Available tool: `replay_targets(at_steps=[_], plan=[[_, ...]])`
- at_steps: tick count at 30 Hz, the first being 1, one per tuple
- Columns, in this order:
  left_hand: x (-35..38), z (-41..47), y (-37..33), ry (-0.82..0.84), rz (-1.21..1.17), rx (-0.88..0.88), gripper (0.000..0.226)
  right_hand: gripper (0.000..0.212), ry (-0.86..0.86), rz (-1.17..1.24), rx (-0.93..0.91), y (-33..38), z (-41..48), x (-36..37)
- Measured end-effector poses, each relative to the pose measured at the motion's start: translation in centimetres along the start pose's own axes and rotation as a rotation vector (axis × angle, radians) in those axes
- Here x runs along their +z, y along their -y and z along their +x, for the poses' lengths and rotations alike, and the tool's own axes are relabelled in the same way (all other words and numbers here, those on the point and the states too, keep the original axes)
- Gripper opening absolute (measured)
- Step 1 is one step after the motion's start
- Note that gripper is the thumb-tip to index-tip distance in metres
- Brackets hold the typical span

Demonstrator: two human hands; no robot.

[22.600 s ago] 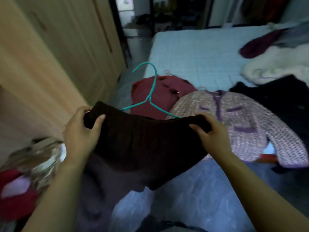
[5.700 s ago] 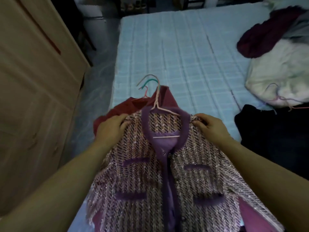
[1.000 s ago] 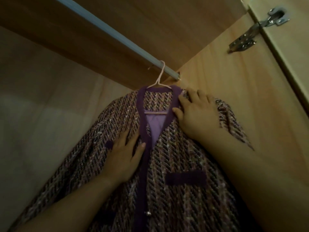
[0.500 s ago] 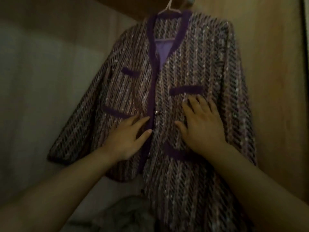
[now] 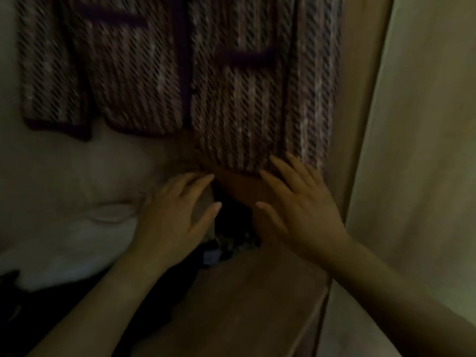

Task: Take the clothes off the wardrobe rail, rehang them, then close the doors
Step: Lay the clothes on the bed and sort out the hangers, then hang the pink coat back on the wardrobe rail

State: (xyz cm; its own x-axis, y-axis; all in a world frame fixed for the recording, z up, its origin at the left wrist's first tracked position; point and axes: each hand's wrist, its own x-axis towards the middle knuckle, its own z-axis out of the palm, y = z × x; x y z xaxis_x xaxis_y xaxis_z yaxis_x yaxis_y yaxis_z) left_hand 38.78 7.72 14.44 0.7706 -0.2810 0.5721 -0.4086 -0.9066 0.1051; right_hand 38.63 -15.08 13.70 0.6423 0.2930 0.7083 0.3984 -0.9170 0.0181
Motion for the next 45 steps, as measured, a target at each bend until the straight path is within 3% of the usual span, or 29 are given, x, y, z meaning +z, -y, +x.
replay_targets(at_steps=[9, 15, 23, 28, 33, 39, 45], plan=[[8.3, -11.4, -8.4, 0.362, -0.257, 0.223, 0.066, 0.058, 0.336, -0.061, 0.461, 2.8, -21.1, -2.3], [11.6, -17.0, -15.7, 0.574, -0.426, 0.417, 0.063, 0.061, 0.462, -0.060, 0.802, 4.0, -34.1, -5.7], [16.0, -22.4, -27.5, 0.811, -0.521, 0.624, 0.068, 0.065, 0.400, -0.138, 1.174, 4.1, -46.6, -12.2], [18.4, -24.1, -38.9, 0.856, -0.579, 0.790, 0.065, 0.070, 0.283, -0.218, 1.359, 0.9, -53.5, -18.2], [19.6, -27.2, -52.7, 0.851, -0.663, 0.906, 0.063, 0.071, 0.234, -0.275, 1.475, -4.2, -62.0, -25.7], [20.3, -30.6, -68.8, 0.903, -0.790, 0.876, 0.062, 0.071, 0.260, -0.330, 1.546, -11.4, -71.2, -34.8], [21.9, -28.4, -78.6, 0.876, -0.738, 0.887, 0.063, 0.068, 0.244, -0.271, 1.504, -21.0, -74.8, -37.4]])
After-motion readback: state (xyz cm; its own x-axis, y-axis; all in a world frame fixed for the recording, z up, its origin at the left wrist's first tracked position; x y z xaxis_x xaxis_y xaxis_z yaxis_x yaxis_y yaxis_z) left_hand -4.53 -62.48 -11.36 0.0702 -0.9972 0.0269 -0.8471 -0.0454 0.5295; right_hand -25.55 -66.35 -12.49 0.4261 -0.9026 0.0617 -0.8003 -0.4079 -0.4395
